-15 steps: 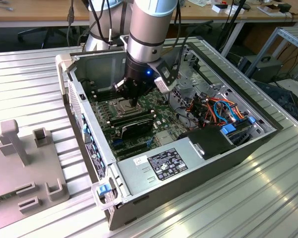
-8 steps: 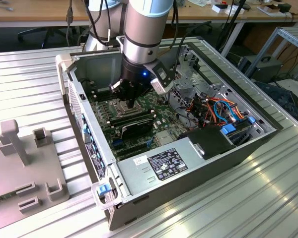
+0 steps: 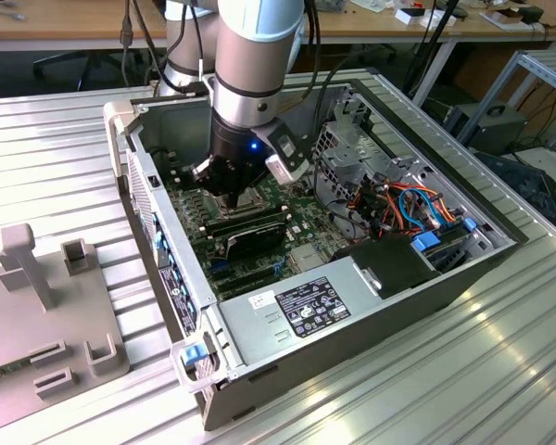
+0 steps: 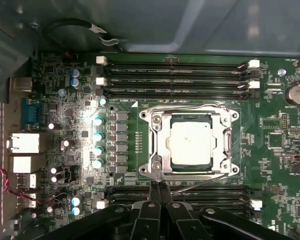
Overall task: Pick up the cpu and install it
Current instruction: 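Install the second cpu locking lever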
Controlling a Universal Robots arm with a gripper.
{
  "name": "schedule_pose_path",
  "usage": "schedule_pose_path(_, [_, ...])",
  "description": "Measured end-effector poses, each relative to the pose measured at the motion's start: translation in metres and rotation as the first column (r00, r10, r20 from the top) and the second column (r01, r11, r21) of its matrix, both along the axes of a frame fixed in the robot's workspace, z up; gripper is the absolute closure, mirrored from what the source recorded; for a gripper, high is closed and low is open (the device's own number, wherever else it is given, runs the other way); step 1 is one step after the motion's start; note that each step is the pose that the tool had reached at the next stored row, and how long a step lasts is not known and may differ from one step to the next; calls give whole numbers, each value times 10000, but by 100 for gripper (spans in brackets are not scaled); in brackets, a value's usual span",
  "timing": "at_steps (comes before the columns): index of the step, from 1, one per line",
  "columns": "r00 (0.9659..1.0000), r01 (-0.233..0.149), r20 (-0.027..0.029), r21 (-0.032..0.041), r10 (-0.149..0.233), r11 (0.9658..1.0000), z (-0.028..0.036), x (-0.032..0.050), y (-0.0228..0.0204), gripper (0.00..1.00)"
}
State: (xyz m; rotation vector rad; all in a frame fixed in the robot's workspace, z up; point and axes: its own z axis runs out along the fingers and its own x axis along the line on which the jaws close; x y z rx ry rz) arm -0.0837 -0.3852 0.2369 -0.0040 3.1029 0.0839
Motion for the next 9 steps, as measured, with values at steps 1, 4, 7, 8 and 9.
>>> schedule_pose_path(1, [10000, 0, 3, -2, 0, 10000, -13, -1, 0, 89])
schedule_pose_path(4, [10000, 0, 22, 0, 0, 10000, -63, -2, 2, 89])
schedule_pose_path(7, [10000, 1, 21, 0, -1, 10000, -124, -12, 7, 89])
schedule_pose_path(8, [10000, 2, 22, 0, -2, 10000, -140, -16, 8, 89])
schedule_pose_path(9, [10000, 2, 23, 1, -2, 10000, -169, -25, 10, 89])
